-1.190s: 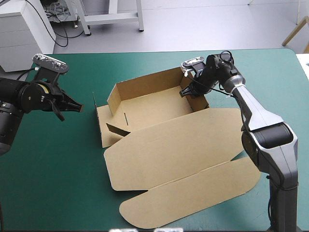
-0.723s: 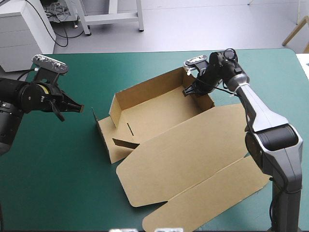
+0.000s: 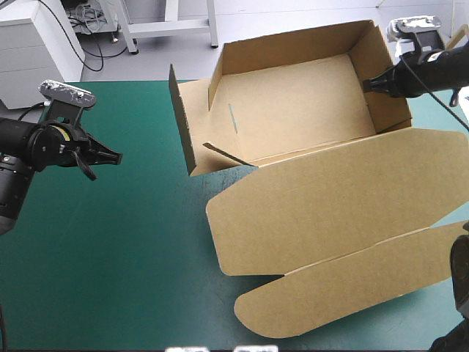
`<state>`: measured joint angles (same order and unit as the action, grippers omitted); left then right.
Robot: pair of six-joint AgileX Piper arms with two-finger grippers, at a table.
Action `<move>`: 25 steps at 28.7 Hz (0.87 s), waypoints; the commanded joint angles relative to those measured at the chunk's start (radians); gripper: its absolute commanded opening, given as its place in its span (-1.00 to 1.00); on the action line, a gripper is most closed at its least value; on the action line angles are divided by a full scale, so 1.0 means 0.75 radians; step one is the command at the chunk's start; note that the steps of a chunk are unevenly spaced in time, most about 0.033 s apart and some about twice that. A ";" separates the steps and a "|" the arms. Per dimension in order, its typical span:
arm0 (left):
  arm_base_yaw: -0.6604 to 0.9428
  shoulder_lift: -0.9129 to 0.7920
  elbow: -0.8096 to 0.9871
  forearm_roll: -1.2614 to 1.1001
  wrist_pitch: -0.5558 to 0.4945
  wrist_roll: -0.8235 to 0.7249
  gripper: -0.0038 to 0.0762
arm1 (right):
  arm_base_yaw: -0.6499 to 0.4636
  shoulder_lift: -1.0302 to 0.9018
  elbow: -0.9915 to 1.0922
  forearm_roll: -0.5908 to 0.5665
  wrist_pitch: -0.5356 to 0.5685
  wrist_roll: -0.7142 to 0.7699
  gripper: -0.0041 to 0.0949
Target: Fold the box
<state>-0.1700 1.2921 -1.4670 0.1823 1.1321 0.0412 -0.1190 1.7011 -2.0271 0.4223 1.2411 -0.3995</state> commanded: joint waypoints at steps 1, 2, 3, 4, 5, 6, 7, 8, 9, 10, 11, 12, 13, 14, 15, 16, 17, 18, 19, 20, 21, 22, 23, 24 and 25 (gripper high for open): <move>0.078 -0.037 0.002 -0.126 -0.108 0.058 -0.86 | -0.030 -0.128 -0.036 0.079 -0.049 -0.015 -0.96; 0.129 -0.037 0.020 -0.211 -0.107 0.112 -0.86 | -0.033 -0.141 -0.036 0.076 -0.049 -0.015 -0.96; 0.187 -0.037 0.056 -0.311 -0.111 0.183 -0.86 | -0.033 -0.157 -0.036 0.076 -0.049 -0.018 -0.96; 0.269 -0.037 0.110 -0.460 -0.125 0.294 -0.86 | -0.033 -0.169 -0.036 0.076 -0.049 -0.018 -0.96; 0.320 -0.037 0.141 -0.537 -0.139 0.368 -0.86 | -0.033 -0.177 -0.036 0.079 -0.049 -0.018 -0.96; 0.361 -0.037 0.175 -0.608 -0.153 0.425 -0.86 | -0.033 -0.182 -0.036 0.083 -0.049 -0.018 -0.96; 0.420 -0.037 0.230 -0.720 -0.186 0.497 -0.86 | -0.033 -0.187 -0.036 0.085 -0.049 -0.018 -0.96; 0.458 -0.034 0.271 -0.817 -0.215 0.539 -0.86 | -0.033 -0.188 -0.036 0.089 -0.049 -0.018 -0.96; 0.492 -0.034 0.323 -0.902 -0.242 0.589 -0.86 | -0.033 -0.188 -0.036 0.099 -0.049 -0.018 -0.96; 0.538 -0.029 0.377 -1.033 -0.272 0.693 -0.86 | -0.033 -0.188 -0.036 0.109 -0.049 -0.018 -0.96; 0.565 -0.023 0.428 -1.114 -0.281 0.769 -0.86 | -0.033 -0.188 -0.036 0.115 -0.049 -0.012 -0.96; 0.588 -0.013 0.466 -1.191 -0.284 0.848 -0.86 | -0.033 -0.188 -0.036 0.118 -0.049 -0.008 -0.96; 0.616 -0.004 0.519 -1.290 -0.287 0.943 -0.87 | -0.033 -0.188 -0.036 0.130 -0.049 -0.008 -0.96; 0.628 0.007 0.552 -1.350 -0.287 0.982 -0.87 | -0.033 -0.188 -0.036 0.147 -0.049 -0.008 -0.96; 0.635 0.015 0.588 -1.412 -0.287 1.021 -0.87 | -0.033 -0.188 -0.036 0.165 -0.049 -0.008 -0.96; 0.638 0.028 0.619 -1.460 -0.287 1.053 -0.87 | -0.033 -0.188 -0.036 0.179 -0.049 -0.008 -0.96; 0.638 0.039 0.639 -1.497 -0.287 1.071 -0.87 | -0.033 -0.188 -0.036 0.189 -0.049 -0.008 -0.96; 0.638 0.049 0.662 -1.546 -0.284 1.091 -0.87 | -0.027 -0.188 -0.036 0.200 -0.049 -0.008 -0.96; 0.638 0.059 0.682 -1.601 -0.282 1.122 -0.87 | -0.027 -0.188 -0.036 0.209 -0.049 -0.008 -0.96; 0.638 0.067 0.699 -1.652 -0.272 1.155 -0.87 | -0.027 -0.188 -0.036 0.216 -0.049 -0.008 -0.96; 0.638 0.075 0.709 -1.705 -0.264 1.197 -0.87 | -0.027 -0.188 -0.034 0.216 -0.049 -0.008 -0.96; 0.638 0.087 0.715 -1.750 -0.250 1.216 -0.87 | -0.027 -0.188 -0.034 0.216 -0.049 -0.008 -0.96; 0.638 0.103 0.716 -1.787 -0.232 1.229 -0.87 | -0.027 -0.191 -0.030 0.216 -0.049 -0.008 -0.96; 0.638 0.117 0.716 -1.839 -0.193 1.252 -0.87 | -0.027 -0.203 -0.016 0.216 -0.049 -0.008 -0.96; 0.638 0.133 0.716 -1.902 -0.154 1.287 -0.85 | -0.027 -0.212 0.007 0.216 -0.049 -0.020 -0.96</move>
<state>0.3061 1.3957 -0.9094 -1.0759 0.9556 0.9510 -0.1374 1.6025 -2.0206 0.5293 1.2461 -0.4143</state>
